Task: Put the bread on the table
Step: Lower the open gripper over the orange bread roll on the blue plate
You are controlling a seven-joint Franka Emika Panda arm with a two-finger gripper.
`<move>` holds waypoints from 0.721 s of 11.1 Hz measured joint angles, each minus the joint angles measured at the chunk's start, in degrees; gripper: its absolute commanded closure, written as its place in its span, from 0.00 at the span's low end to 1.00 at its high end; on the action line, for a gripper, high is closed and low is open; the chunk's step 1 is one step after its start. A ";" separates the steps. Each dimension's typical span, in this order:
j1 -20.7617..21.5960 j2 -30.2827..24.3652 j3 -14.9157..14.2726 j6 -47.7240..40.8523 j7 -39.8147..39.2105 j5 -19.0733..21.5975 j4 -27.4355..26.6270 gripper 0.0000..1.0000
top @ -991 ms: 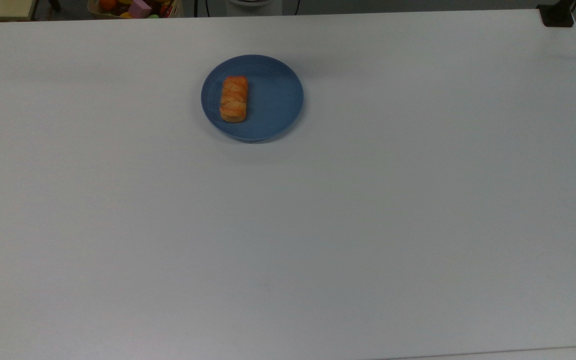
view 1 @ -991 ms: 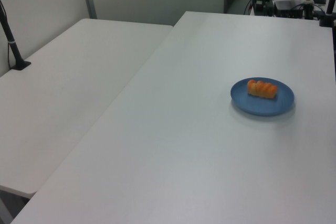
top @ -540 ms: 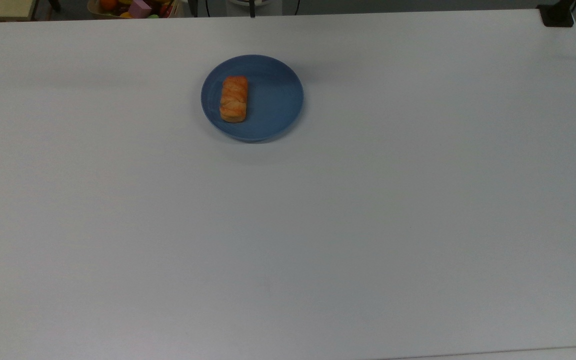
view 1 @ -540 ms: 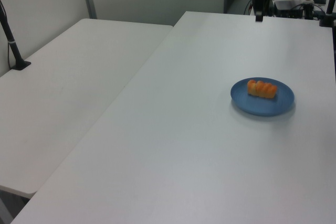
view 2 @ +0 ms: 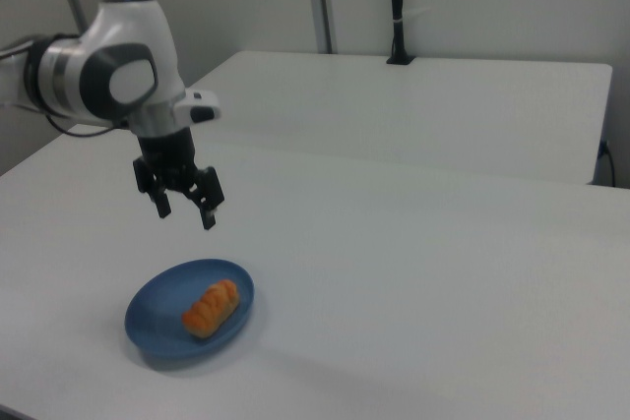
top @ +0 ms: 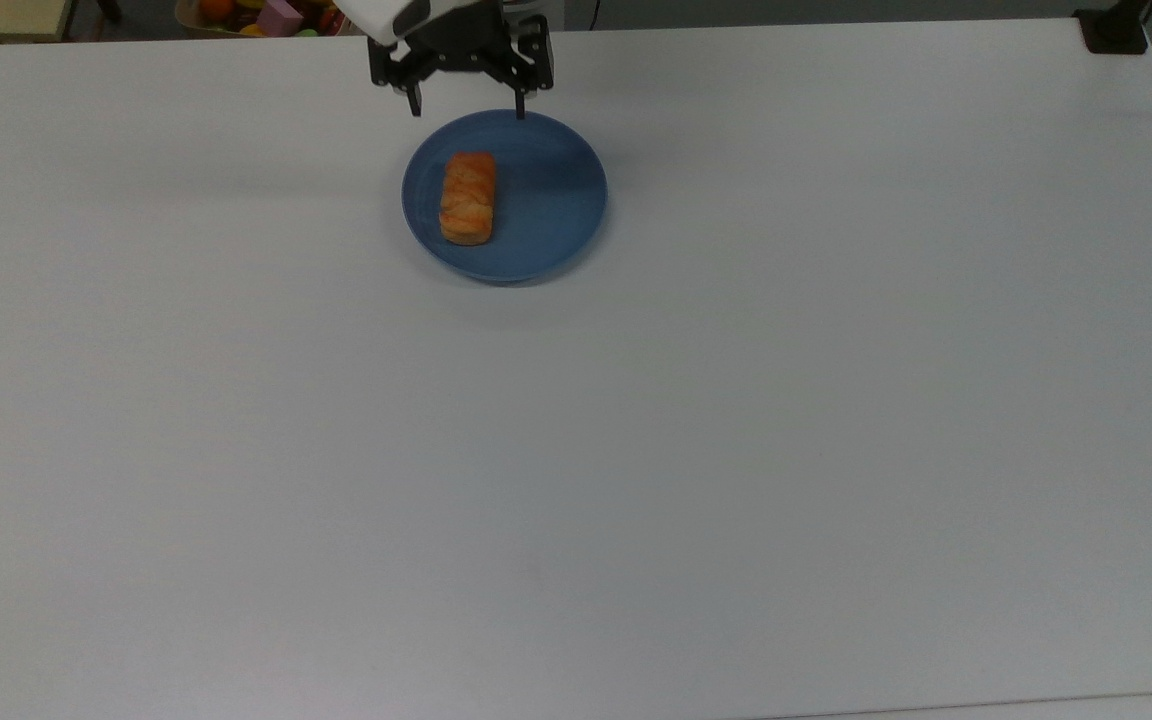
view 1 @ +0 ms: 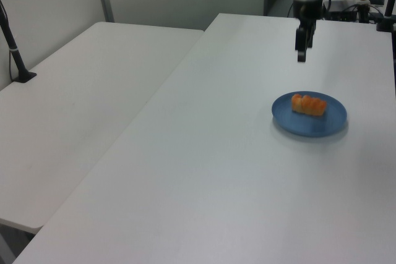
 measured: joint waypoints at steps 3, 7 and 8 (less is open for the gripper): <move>0.09 0.40 0.01 6.21 0.00 0.00 -5.90 0.00; -0.16 1.62 -0.09 14.92 0.00 -0.24 -13.09 0.01; -0.38 2.61 -0.09 16.00 0.00 -0.52 -13.71 0.03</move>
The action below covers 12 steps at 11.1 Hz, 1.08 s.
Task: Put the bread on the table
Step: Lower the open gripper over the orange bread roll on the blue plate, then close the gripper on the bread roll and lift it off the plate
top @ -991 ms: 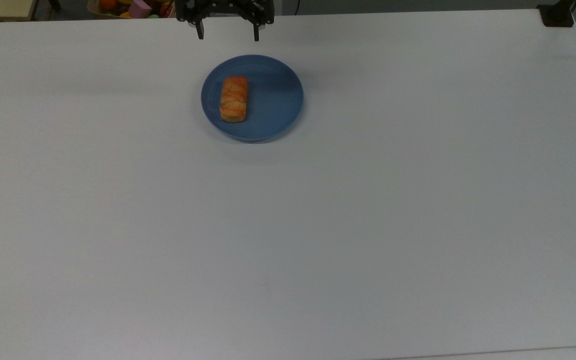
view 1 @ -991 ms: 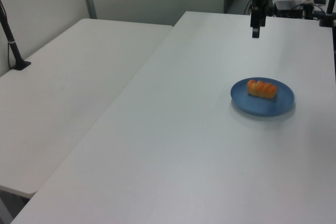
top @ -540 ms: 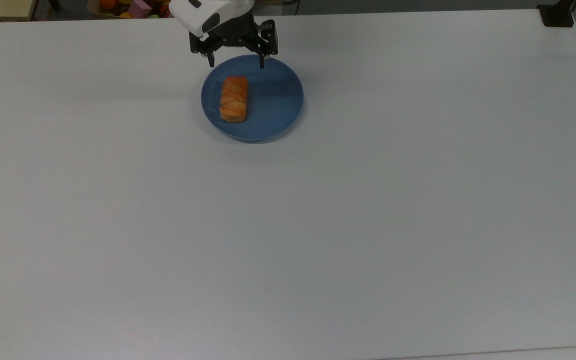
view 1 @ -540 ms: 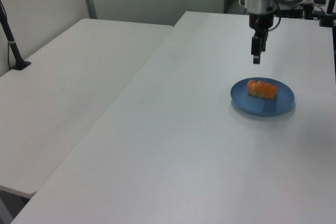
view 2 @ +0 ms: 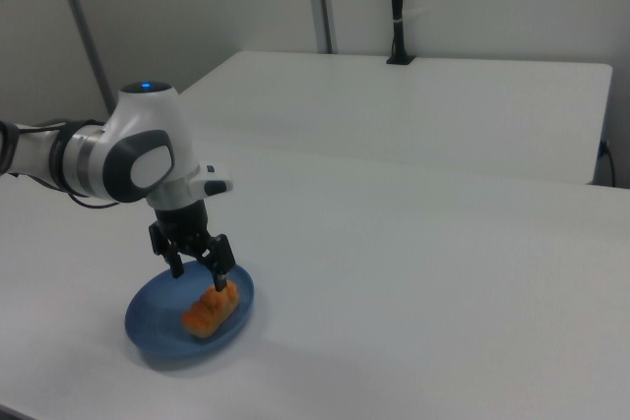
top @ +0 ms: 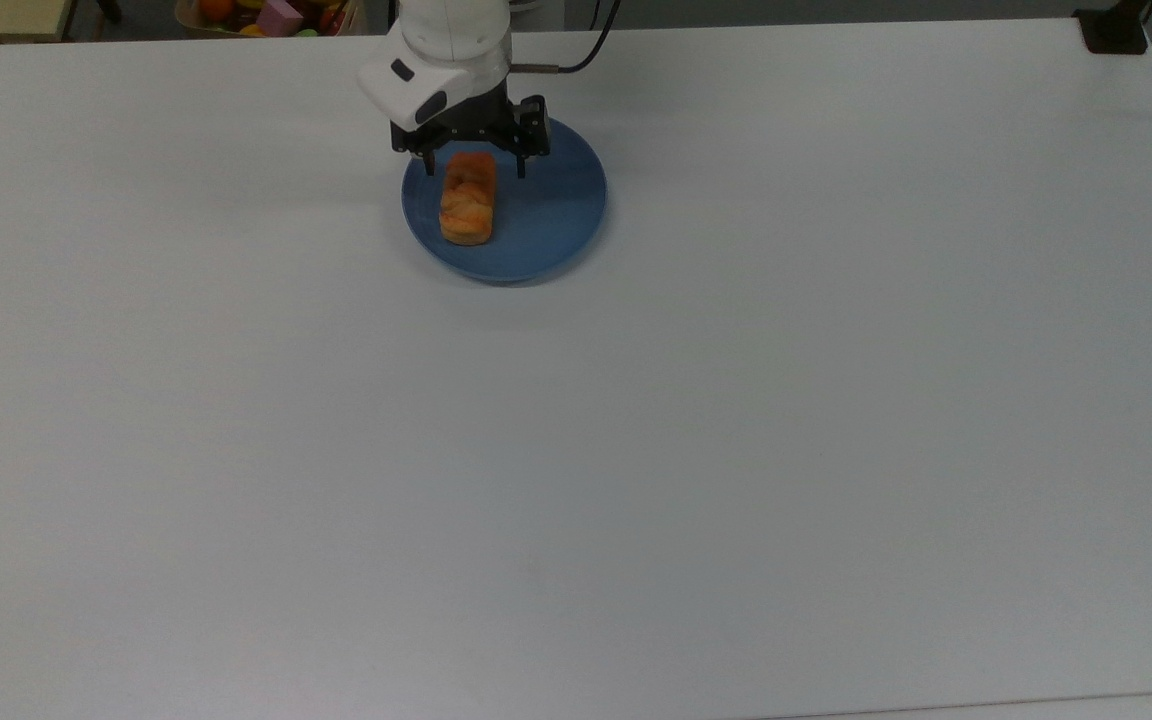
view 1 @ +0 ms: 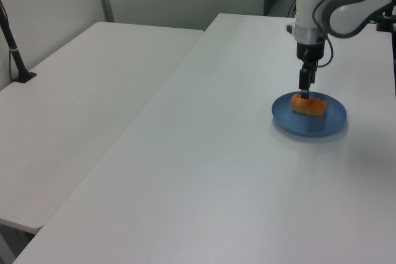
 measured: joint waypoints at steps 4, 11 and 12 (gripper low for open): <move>-0.64 2.81 -0.02 2.65 0.01 -0.15 -0.45 0.09; -1.88 5.45 -0.03 4.83 0.01 -0.15 -0.79 0.72; -1.84 5.44 -0.03 4.83 0.01 -0.15 -0.76 0.81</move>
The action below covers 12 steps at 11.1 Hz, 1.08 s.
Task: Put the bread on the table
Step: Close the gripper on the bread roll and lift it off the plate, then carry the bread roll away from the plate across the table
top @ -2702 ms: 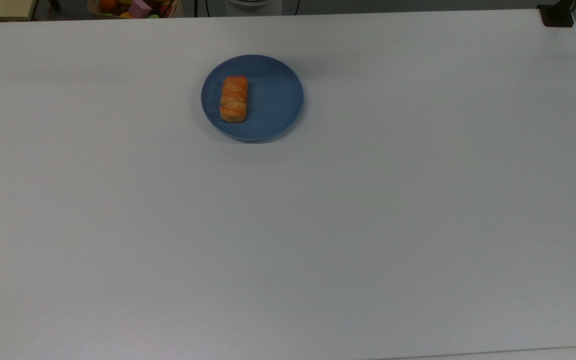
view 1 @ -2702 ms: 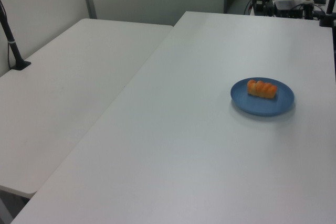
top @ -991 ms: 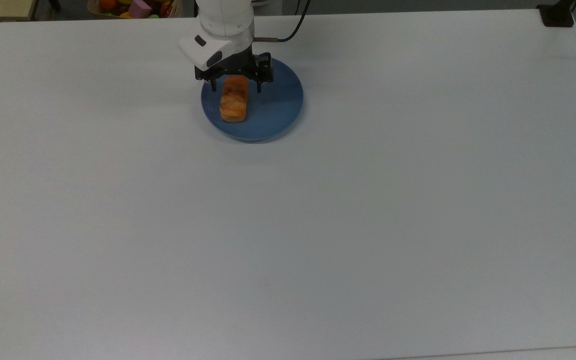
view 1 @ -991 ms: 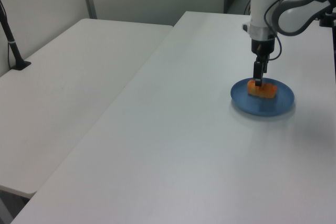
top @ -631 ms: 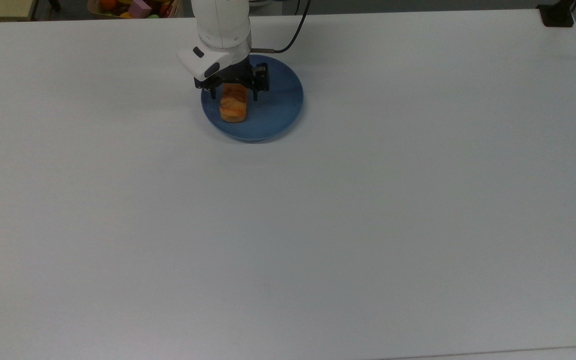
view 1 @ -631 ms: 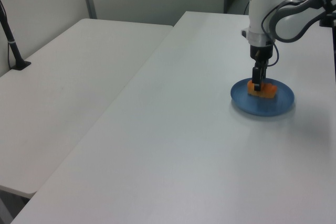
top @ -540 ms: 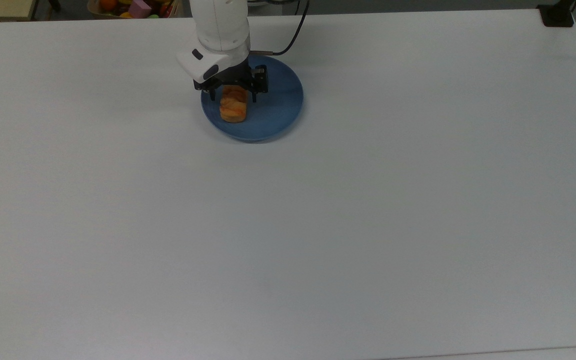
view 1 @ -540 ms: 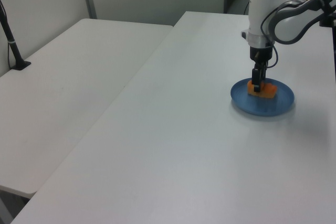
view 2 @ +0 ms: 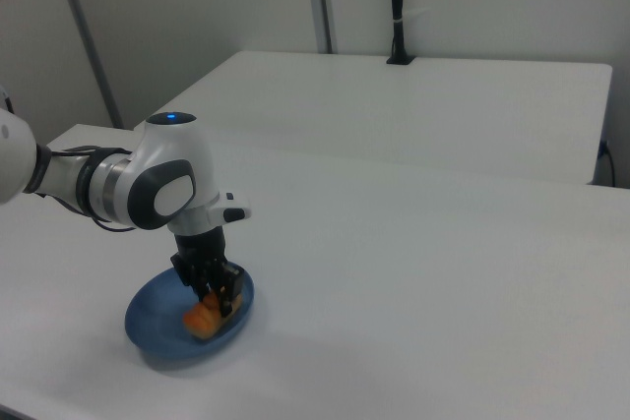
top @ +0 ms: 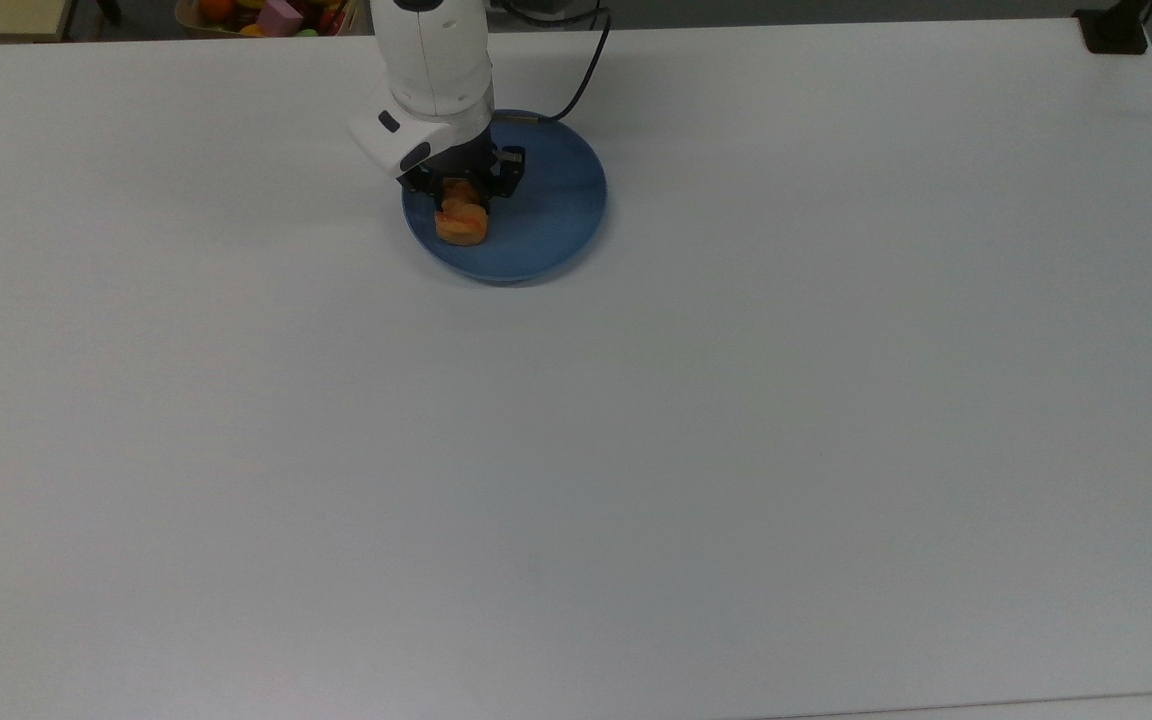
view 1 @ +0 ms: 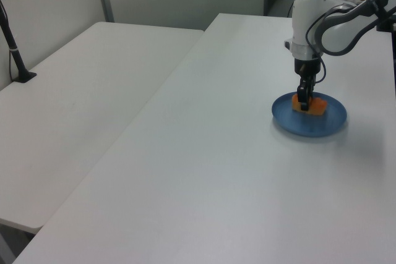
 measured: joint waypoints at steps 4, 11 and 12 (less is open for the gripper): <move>0.11 -0.21 0.01 -0.10 0.00 0.00 0.08 0.84; 0.15 -5.19 0.03 -23.12 0.00 -0.08 14.27 0.83; 0.15 -6.00 0.03 -28.93 -0.01 -0.08 19.93 0.83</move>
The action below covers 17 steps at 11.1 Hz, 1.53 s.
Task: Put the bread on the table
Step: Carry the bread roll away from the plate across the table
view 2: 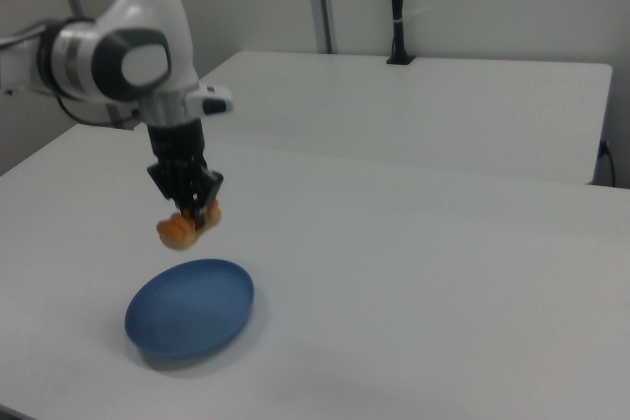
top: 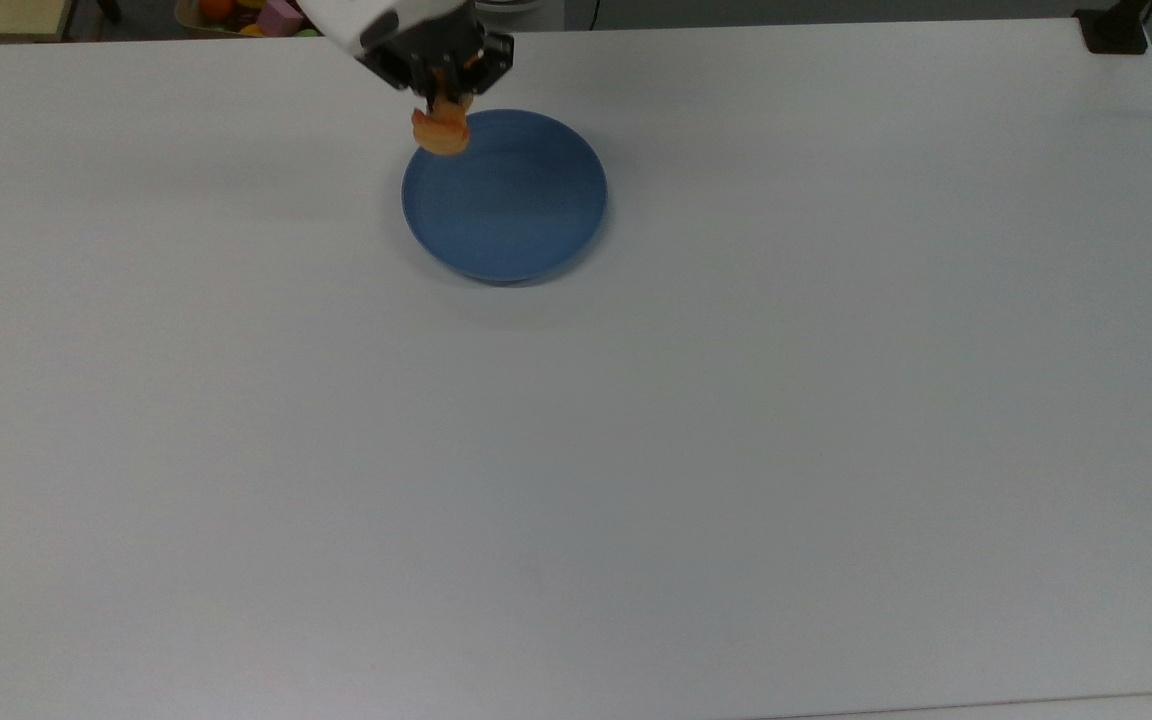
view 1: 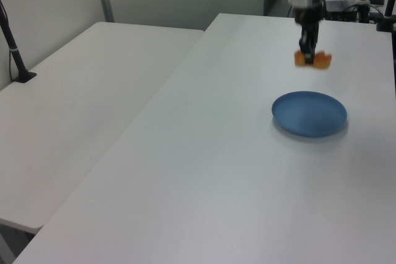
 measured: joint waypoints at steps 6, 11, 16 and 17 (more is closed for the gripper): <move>1.47 -1.05 0.52 -9.83 -0.01 0.01 13.87 0.82; 9.64 -1.80 8.80 -9.40 13.35 0.03 13.47 0.82; 10.56 -2.27 25.51 -4.41 27.69 0.08 8.11 0.83; 11.47 -2.26 27.15 -1.91 30.08 0.09 6.50 0.83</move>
